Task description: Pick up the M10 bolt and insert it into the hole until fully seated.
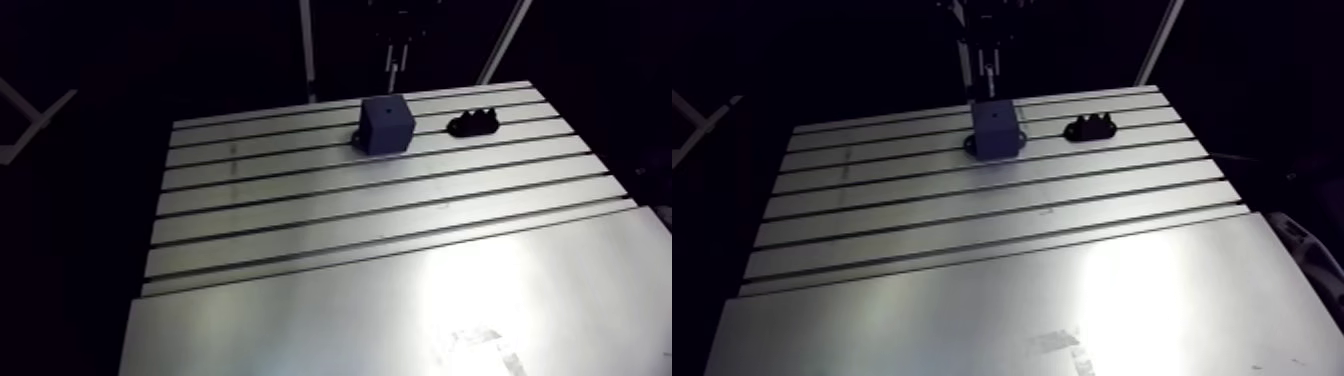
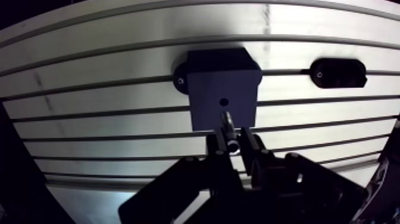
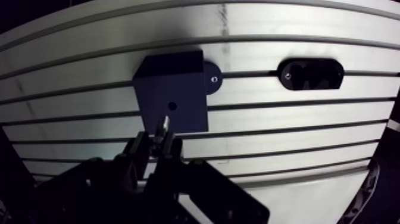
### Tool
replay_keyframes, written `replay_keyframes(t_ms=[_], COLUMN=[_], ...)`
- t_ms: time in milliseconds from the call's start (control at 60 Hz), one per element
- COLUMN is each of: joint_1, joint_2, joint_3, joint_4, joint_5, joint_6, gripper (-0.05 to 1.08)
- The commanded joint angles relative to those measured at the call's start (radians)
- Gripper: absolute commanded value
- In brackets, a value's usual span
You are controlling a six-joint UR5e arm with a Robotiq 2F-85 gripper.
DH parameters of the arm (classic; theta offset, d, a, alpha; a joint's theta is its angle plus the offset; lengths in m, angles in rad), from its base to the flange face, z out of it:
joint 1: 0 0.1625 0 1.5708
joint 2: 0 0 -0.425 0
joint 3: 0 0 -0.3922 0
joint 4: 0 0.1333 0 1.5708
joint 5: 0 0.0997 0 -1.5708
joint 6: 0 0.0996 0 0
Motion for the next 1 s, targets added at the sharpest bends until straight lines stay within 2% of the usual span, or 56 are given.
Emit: replay_keyframes(t_ms=[17, 350, 767, 1000], joint_1=[0.001, 0.001, 0.001, 0.001], joint_2=[0.003, 0.005, 0.017, 0.020], joint_3=[0.001, 0.006, 0.008, 0.021], joint_4=[0.000, -0.002, -0.004, -0.048], joint_5=[-0.001, -0.009, -0.008, -0.009], joint_6=[0.002, 0.002, 0.004, -0.001], gripper=[1.08, 1.08, 1.08, 1.08])
